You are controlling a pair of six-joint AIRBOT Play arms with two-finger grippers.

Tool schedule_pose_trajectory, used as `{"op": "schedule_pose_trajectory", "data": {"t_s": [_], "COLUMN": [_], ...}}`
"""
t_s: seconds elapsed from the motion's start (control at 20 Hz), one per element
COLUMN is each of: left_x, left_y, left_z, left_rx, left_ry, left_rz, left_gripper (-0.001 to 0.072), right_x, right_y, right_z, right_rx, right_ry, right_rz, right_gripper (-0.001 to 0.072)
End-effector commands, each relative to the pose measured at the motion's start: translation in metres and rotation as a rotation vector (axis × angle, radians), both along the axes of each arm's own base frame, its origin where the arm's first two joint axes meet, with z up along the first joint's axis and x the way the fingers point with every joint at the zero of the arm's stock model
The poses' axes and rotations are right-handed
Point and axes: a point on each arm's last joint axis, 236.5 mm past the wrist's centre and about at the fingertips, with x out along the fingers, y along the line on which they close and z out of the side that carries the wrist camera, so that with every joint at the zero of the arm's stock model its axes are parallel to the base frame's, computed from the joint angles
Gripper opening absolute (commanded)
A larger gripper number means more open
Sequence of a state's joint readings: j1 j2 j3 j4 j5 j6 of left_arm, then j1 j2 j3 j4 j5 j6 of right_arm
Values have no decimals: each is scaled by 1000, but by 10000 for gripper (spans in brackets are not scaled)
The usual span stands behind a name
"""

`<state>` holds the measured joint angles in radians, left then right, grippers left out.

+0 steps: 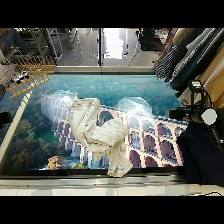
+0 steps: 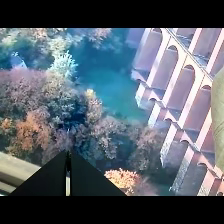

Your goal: Fold the clothes and pants, and hang the long-sleeved shirts on hangers.

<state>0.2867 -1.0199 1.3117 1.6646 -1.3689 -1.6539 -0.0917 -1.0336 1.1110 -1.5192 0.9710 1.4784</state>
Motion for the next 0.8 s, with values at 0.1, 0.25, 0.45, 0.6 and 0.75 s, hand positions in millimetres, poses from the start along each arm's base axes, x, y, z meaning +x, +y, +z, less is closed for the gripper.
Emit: {"op": "schedule_pose_trajectory", "data": {"t_s": [0.1, 0.25, 0.45, 0.6, 0.75], "left_x": [0, 0, 0, 4, 11], "left_y": [0, 0, 0, 0, -3], "left_z": [0, 0, 0, 1, -2], "left_rx": [1, 0, 0, 1, -17], "left_ry": [-1, -1, -1, -14, -25], "left_rz": [0, 0, 1, -2, -9], "left_gripper": [19, 19, 19, 19, 19], "right_x": [0, 0, 0, 0, 8], "right_y": [1, 1, 1, 1, 8], "right_z": [0, 0, 0, 0, 7], "right_rx": [1, 1, 1, 1, 43], "right_ry": [0, 0, 0, 0, -44], "right_rz": [1, 1, 1, 1, 1], "right_gripper": [38, 38, 38, 38, 38]}}
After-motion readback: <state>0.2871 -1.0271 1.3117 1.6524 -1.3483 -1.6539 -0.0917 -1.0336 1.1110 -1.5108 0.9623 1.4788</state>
